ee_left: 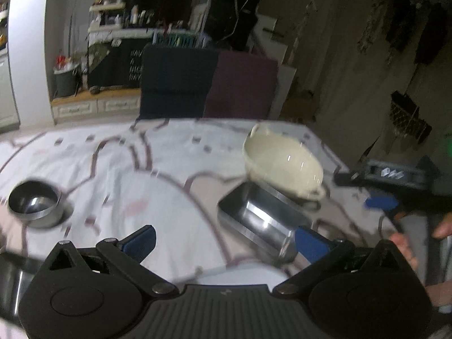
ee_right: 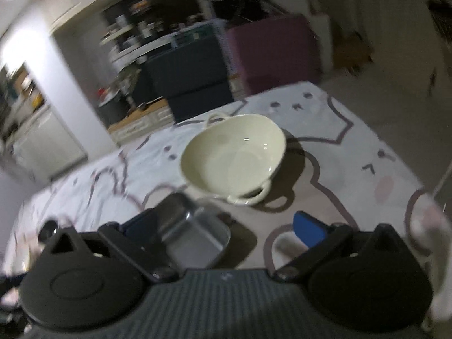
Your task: Organize plates and bowls
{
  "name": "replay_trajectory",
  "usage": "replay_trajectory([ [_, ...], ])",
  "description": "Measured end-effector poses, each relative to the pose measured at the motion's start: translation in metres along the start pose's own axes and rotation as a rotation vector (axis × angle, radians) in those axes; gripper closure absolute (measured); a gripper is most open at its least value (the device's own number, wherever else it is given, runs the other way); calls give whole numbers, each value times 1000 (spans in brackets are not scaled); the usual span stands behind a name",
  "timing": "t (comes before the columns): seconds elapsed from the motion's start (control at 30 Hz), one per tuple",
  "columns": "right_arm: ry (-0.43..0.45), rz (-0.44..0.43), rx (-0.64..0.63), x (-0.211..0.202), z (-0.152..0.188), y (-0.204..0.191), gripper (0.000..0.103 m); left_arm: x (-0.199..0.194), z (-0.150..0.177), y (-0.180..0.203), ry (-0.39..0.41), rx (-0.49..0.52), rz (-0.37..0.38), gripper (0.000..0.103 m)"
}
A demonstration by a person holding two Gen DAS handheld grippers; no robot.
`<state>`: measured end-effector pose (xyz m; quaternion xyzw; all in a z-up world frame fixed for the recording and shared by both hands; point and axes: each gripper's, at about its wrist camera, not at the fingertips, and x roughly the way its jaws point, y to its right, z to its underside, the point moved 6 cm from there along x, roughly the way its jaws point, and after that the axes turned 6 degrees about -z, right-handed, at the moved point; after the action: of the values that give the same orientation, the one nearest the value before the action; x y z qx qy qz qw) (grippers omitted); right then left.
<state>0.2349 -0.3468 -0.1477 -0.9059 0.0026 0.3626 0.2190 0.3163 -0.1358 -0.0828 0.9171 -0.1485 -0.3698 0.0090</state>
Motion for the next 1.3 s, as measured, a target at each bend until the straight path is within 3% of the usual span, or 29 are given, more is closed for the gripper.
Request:
replay_trajectory([
  [0.17, -36, -25, 180, 40, -14, 33, 5, 25, -30, 15, 61, 54, -2, 0],
  [0.23, -47, -49, 242, 54, -17, 42, 19, 39, -38, 19, 64, 65, -2, 0],
  [0.37, -102, -72, 388, 81, -14, 57, 39, 69, -51, 28, 64, 81, 0, 0],
  [0.43, -133, -81, 438, 91, -8, 60, 60, 85, -56, 32, 63, 81, 5, 0],
  [0.5, -146, -101, 473, 94, -2, 60, 72, 98, -59, 36, 59, 77, 17, 0],
  [0.7, -137, -103, 486, 90, -6, 67, 76, 131, -66, 53, 39, 72, 56, 0],
  [0.93, -26, -21, 498, 78, -27, 103, 88, 163, -75, 71, 39, 73, 103, 2],
  [1.1, 49, 31, 452, 78, -44, 126, 91, 189, -83, 73, 14, 20, 129, 17],
  [1.3, 82, 35, 343, 91, -61, 132, 91, 223, -87, 68, -47, -86, 133, 52],
])
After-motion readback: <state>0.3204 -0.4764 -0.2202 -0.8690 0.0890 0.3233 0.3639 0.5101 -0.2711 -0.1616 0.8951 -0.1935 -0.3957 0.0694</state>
